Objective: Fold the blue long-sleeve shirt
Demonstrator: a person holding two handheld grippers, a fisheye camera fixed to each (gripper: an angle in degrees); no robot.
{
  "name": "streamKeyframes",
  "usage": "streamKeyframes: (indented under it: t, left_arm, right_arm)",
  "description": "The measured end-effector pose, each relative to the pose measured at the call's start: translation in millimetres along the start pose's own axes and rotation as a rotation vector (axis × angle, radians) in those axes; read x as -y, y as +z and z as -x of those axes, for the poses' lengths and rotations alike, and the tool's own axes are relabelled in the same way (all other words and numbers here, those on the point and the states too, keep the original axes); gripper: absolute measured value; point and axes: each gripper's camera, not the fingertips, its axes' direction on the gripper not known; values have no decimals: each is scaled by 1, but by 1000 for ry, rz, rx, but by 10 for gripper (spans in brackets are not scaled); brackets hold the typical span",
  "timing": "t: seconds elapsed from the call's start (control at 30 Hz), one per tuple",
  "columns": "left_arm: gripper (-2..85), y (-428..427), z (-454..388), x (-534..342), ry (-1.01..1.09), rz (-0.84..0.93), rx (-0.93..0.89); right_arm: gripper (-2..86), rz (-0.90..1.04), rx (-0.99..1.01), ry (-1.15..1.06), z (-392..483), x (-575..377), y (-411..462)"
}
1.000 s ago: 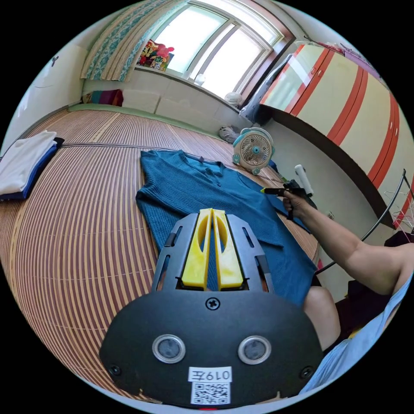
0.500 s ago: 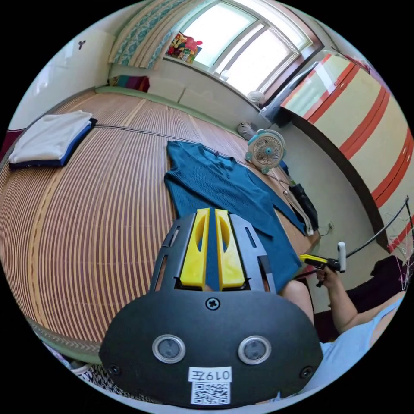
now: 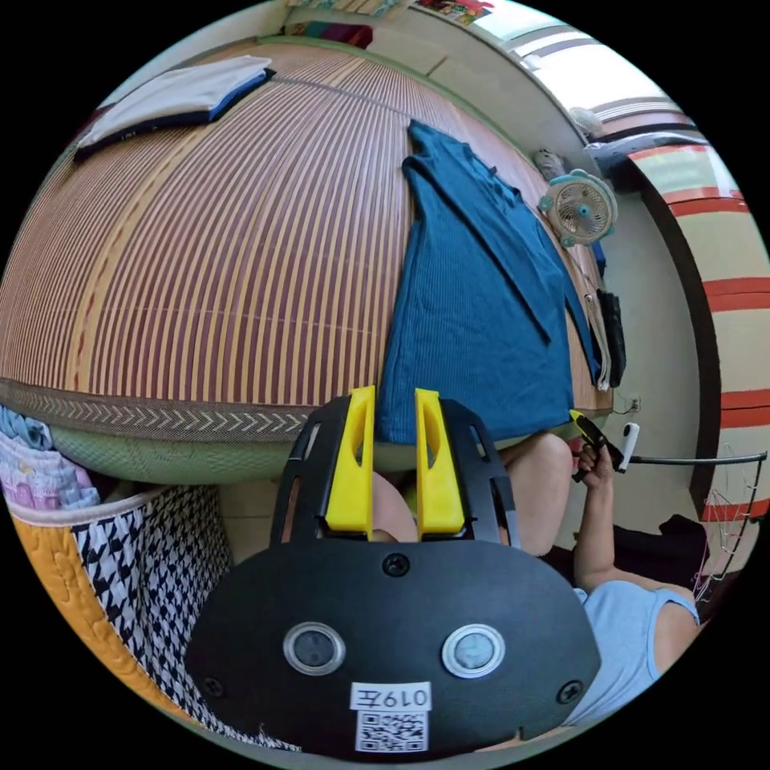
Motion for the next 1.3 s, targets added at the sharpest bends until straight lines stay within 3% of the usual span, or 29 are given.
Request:
streamKeyframes:
  t: [0.13, 0.33, 0.43, 1.03, 1.3]
  left_arm:
    - [63, 12, 7, 8, -16, 37, -36]
    - [27, 19, 6, 12, 10, 67, 58]
    - [17, 24, 8, 14, 30, 101, -6]
    - [12, 47, 25, 5, 9, 65, -18]
    - [12, 73, 12, -2, 69, 103, -6]
  right_arm:
    - [4, -16, 24, 15, -10, -2, 3]
    - [1, -22, 22, 22, -16, -6, 10]
    - [1, -19, 17, 21, -17, -7, 15]
    - [-1, 11, -29, 1, -4, -31, 51]
    - [40, 10, -52, -73, 11, -52, 71]
